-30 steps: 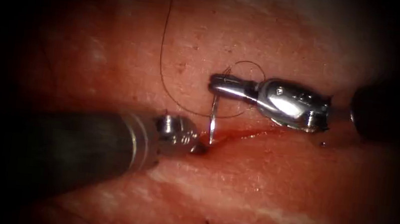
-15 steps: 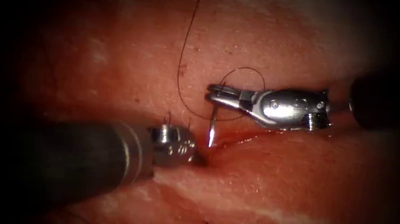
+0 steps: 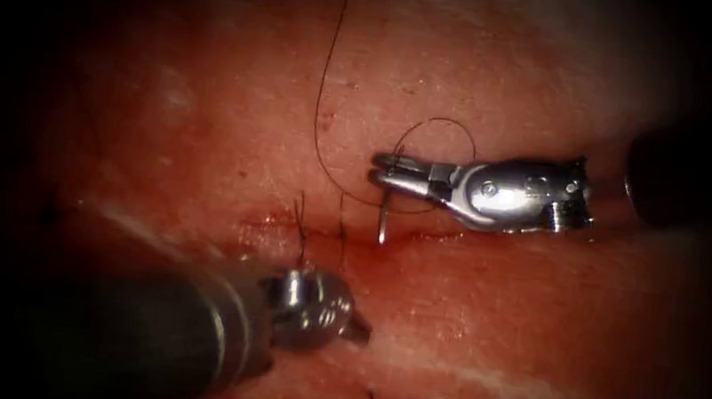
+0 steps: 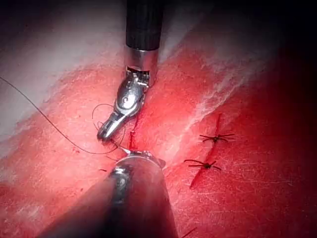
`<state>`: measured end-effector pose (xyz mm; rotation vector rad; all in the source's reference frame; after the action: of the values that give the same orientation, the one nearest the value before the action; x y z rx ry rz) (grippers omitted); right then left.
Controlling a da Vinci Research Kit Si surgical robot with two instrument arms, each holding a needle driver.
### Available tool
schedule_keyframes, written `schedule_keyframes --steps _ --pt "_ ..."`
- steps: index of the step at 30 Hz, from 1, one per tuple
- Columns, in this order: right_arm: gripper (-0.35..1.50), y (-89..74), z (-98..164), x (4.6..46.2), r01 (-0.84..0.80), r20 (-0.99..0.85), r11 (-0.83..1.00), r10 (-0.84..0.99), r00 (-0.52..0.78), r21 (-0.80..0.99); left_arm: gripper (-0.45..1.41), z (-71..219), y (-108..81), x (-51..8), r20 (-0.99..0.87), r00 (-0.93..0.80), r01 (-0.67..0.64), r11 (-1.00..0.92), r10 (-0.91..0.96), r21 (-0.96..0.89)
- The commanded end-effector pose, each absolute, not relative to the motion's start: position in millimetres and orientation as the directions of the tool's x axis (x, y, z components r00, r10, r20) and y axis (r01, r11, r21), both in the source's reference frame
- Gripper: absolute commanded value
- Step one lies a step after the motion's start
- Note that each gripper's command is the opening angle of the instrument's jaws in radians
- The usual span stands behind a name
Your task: Wound Closure
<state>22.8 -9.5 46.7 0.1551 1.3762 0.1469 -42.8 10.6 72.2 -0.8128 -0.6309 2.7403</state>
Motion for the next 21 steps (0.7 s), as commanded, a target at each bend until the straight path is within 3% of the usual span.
schedule_keyframes --steps 1,11,21 --pt "-0.35 -10.5 46.9 23.1 -0.012 -0.962 0.979 0.201 0.187 0.202 -0.45 73.2 10.3 -43.4 -0.471 -0.824 -0.076 -0.885 0.315 -0.459" --pt "-0.35 -10.1 45.9 23.0 -0.001 -0.951 0.973 0.224 0.213 0.229 -0.45 74.1 11.1 -43.7 -0.479 -0.819 -0.075 -0.886 0.316 -0.457" --pt "-0.35 -9.8 45.9 23.4 -0.054 -0.903 0.932 0.361 0.235 0.359 -0.45 73.2 11.3 -44.1 -0.499 -0.801 -0.083 -0.886 0.331 -0.456"
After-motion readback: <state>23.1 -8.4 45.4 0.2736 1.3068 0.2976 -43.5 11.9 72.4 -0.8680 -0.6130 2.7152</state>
